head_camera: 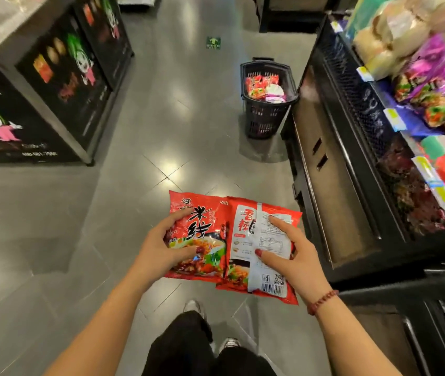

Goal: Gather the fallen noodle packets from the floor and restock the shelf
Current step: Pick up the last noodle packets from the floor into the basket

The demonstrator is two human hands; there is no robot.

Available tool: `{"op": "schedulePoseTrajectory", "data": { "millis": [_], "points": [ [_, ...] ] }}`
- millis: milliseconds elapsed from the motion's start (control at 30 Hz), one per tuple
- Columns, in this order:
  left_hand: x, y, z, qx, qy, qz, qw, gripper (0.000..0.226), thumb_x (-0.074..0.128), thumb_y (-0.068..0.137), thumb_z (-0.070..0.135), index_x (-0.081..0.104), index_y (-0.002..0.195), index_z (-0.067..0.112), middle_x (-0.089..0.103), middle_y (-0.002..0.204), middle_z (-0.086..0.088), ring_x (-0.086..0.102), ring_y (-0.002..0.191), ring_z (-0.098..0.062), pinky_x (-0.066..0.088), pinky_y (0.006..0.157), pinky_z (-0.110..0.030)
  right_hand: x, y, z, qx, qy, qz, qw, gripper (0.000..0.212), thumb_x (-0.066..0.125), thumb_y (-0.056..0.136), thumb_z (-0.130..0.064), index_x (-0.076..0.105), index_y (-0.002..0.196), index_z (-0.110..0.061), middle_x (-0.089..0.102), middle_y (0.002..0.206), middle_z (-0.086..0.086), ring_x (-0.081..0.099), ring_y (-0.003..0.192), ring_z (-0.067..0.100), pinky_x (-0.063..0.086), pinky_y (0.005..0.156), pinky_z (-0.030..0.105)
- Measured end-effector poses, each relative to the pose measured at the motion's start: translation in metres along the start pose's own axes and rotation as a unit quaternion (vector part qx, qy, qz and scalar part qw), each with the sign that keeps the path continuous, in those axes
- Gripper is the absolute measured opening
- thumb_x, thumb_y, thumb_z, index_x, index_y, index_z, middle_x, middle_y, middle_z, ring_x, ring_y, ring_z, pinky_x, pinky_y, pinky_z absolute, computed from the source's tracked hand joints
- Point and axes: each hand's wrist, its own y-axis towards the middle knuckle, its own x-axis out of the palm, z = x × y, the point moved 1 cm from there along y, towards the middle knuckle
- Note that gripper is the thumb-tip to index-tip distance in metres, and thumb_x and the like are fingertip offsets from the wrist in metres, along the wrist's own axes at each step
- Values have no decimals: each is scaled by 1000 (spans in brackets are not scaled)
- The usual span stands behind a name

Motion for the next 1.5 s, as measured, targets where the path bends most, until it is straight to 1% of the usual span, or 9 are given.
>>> {"op": "schedulePoseTrajectory", "data": {
  "millis": [133, 267, 433, 600, 767, 1100, 1300, 1400, 1500],
  "points": [
    [-22, 91, 13, 4, 19, -1, 1000, 67, 80, 77, 9, 51, 122, 49, 53, 115, 21, 63, 99, -8, 55, 66, -17, 12, 90, -12, 7, 1, 1, 1000, 60, 79, 73, -5, 56, 119, -36, 52, 121, -6, 59, 107, 11, 58, 76, 25],
    [-48, 197, 27, 7, 28, -7, 1000, 68, 82, 76, 16, 50, 122, 54, 52, 120, 20, 61, 104, -11, 56, 77, -23, 25, 190, -29, 3, -5, 16, 1000, 61, 81, 72, -8, 57, 120, -37, 53, 123, -3, 60, 109, 14, 59, 82, 35],
    [-77, 320, 78, 34, 28, -27, 999, 68, 84, 72, 9, 55, 120, 47, 56, 114, 20, 64, 91, 0, 52, 65, -11, 36, 303, -69, -13, -25, 62, 998, 59, 81, 73, -8, 55, 118, -36, 51, 122, -9, 57, 110, 9, 55, 80, 20],
    [-87, 429, 117, 24, 22, -49, 998, 69, 83, 72, 5, 56, 123, 44, 59, 115, 15, 65, 98, -9, 55, 68, -15, 29, 395, -94, 8, -29, 89, 996, 59, 79, 76, -14, 51, 118, -44, 50, 123, -10, 58, 110, 11, 59, 82, 34],
    [-73, 534, 135, 12, 26, -60, 998, 70, 84, 72, 11, 54, 124, 47, 57, 121, 12, 64, 103, -13, 58, 84, -33, 8, 497, -96, 29, -17, 100, 994, 58, 80, 75, -14, 54, 119, -42, 54, 124, -8, 60, 110, 12, 59, 81, 38],
    [-27, 743, 206, 10, 24, -27, 999, 66, 82, 76, 13, 52, 126, 43, 50, 115, 25, 58, 99, -1, 51, 71, -14, -71, 721, -128, 24, -45, 107, 993, 60, 82, 73, -13, 55, 123, -34, 54, 122, -12, 57, 110, 7, 55, 89, 31],
    [-6, 852, 238, -7, 26, -34, 999, 67, 81, 75, 11, 53, 127, 42, 54, 122, 14, 60, 105, -11, 56, 79, -25, -108, 823, -146, 35, -44, 117, 992, 63, 82, 72, -13, 56, 127, -30, 53, 121, -14, 56, 112, 6, 53, 94, 38],
    [7, 906, 248, -7, 24, -47, 999, 66, 81, 75, 10, 53, 126, 42, 55, 122, 12, 62, 104, -12, 57, 73, -21, -125, 870, -145, 36, -47, 132, 990, 63, 83, 71, -13, 56, 123, -36, 52, 122, -16, 54, 116, 11, 50, 97, 44],
    [24, 967, 253, -13, 18, -72, 997, 66, 81, 76, 6, 53, 121, 44, 55, 119, 13, 62, 101, -10, 54, 67, -15, -147, 921, -140, 56, -54, 161, 984, 62, 83, 71, -13, 54, 118, -42, 52, 124, -11, 54, 115, 11, 52, 95, 40]
  ]
}}
